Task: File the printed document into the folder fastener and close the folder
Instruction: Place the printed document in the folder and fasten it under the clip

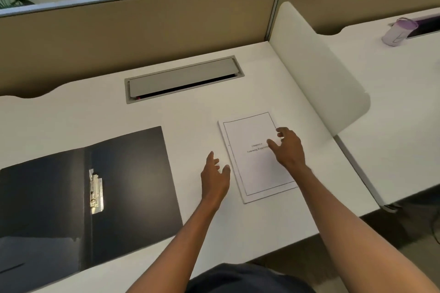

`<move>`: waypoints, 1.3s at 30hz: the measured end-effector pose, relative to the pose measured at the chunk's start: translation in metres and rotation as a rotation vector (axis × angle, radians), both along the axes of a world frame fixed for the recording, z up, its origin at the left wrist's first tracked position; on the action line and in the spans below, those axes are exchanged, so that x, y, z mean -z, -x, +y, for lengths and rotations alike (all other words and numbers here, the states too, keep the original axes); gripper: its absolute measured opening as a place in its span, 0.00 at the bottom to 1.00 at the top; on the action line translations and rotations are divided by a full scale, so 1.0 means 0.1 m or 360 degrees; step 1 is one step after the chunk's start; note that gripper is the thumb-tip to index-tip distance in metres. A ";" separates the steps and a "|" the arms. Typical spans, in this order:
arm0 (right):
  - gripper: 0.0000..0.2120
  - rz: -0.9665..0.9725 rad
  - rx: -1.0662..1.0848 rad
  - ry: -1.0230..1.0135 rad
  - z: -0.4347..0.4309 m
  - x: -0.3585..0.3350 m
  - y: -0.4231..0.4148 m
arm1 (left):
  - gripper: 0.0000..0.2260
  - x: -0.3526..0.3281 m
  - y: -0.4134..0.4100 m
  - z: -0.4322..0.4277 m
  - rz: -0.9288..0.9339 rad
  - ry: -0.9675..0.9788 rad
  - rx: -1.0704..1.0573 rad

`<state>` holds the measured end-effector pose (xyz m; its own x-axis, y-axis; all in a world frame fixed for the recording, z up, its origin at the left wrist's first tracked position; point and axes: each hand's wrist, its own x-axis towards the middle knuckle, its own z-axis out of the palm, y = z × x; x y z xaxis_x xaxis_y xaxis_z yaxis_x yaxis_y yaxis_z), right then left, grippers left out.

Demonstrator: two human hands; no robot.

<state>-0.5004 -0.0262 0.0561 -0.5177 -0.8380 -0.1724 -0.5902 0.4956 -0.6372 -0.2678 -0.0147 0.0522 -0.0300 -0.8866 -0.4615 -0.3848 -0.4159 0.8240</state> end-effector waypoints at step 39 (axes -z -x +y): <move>0.26 0.0025 -0.0133 -0.0294 0.06 0.30 0.59 | 0.07 0.35 0.57 -0.40 0.0485 -0.0405 -0.0614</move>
